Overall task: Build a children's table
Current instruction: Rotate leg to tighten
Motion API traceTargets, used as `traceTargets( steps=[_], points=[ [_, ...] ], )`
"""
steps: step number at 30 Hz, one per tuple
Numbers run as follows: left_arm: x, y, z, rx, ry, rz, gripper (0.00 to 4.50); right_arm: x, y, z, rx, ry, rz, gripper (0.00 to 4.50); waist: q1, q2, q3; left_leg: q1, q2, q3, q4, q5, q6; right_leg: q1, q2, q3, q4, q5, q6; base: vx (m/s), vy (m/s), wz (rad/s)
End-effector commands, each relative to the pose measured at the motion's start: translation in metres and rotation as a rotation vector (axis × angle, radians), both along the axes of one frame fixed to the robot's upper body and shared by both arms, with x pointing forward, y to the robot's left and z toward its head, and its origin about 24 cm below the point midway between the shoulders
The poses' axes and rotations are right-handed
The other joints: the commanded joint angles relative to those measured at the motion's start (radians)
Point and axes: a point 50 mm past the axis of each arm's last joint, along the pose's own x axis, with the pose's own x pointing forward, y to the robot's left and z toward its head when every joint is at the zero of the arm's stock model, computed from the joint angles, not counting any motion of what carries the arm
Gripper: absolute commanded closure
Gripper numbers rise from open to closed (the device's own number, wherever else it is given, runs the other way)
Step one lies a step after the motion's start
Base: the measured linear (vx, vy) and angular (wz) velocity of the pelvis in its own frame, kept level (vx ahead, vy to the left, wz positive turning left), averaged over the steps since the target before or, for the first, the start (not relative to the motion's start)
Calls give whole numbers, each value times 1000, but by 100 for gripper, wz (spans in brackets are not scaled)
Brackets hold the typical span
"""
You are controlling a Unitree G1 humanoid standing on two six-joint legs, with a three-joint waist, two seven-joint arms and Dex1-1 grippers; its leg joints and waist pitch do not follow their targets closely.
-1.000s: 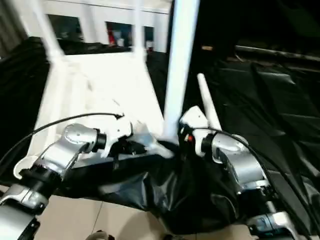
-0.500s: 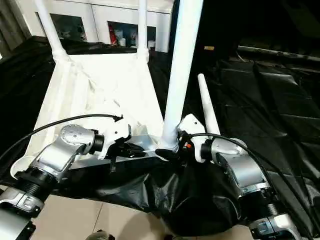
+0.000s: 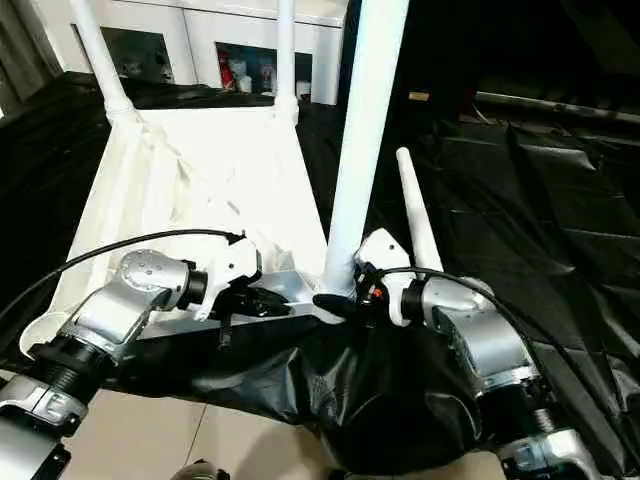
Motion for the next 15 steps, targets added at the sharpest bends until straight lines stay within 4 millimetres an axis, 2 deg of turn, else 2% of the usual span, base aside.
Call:
traceTargets(
  steps=[1, 4, 5, 7, 8, 9, 10, 12, 13, 14, 15],
  points=[
    [6, -16, 11, -59, -55, 24, 450, 5, 4, -5, 36, 10, -124, 174, -6, -5, -82, -1, 25, -1, -64, -140, 67, 66, -83, 59, -67, -335, -127, 0, 0, 0],
    [15, -19, 7, -42, -75, 134, 450, 12, 8, -14, 65, 30, -273, 174, -12, -5, -80, 5, 20, 1, -63, -157, 48, 60, -83, 56, -80, -414, -99, 0, 0, 0],
    [23, -22, 5, -32, -81, 234, 450, 17, 10, -19, 81, 45, -389, 174, -19, -5, -79, 2, 17, 2, -63, -165, 45, 57, -83, 55, -84, -445, -89, 0, 0, 0],
    [34, -28, 0, -3, -74, 409, 450, 26, 16, -29, 82, 66, -563, 175, -23, -3, -78, 7, 14, 1, -61, -171, 32, 55, -83, 51, -92, -482, -76, 0, 0, 0],
    [35, -28, 0, -1, -73, 421, 450, 26, 17, -30, 82, 68, -575, 175, -26, -3, -78, 8, 12, -1, -59, -181, 28, 55, -84, 47, -96, -507, -66, 0, 0, 0],
    [40, -34, -2, 22, -89, 481, 450, 32, 24, -33, 117, 91, -669, 175, -26, -4, -81, 6, 9, 1, -58, -174, 36, 57, -85, 47, -100, -514, -51, 0, 0, 0],
    [42, -39, -3, 37, -104, 508, 450, 36, 29, -34, 143, 109, -730, 175, -26, 1, -81, 6, 10, -1, -60, -178, 35, 56, -85, 46, -98, -513, -53, 0, 0, 0],
    [44, -46, -4, 43, -116, 521, 450, 40, 36, -35, 166, 125, -771, 175, -28, 1, -83, 4, 10, -3, -61, -183, 38, 59, -82, 43, -100, -490, -40, 0, 0, 0],
    [44, -46, -4, 43, -116, 521, 450, 40, 36, -35, 166, 125, -771, 175, -30, 0, -83, 3, 10, -2, -62, -183, 41, 57, -82, 44, -99, -481, -41, 0, 0, 0],
    [43, -55, -2, 23, -118, 498, 450, 44, 46, -32, 175, 125, -772, 175, -33, 5, -84, 5, 11, -3, -62, -189, 39, 55, -81, 44, -98, -468, -48, 0, 0, 0],
    [43, -57, -1, 17, -117, 490, 450, 45, 48, -31, 176, 123, -768, 175, -33, 6, -84, 3, 11, -5, -63, -187, 39, 59, -82, 43, -95, -454, -54, 0, 0, 0]
  ],
)
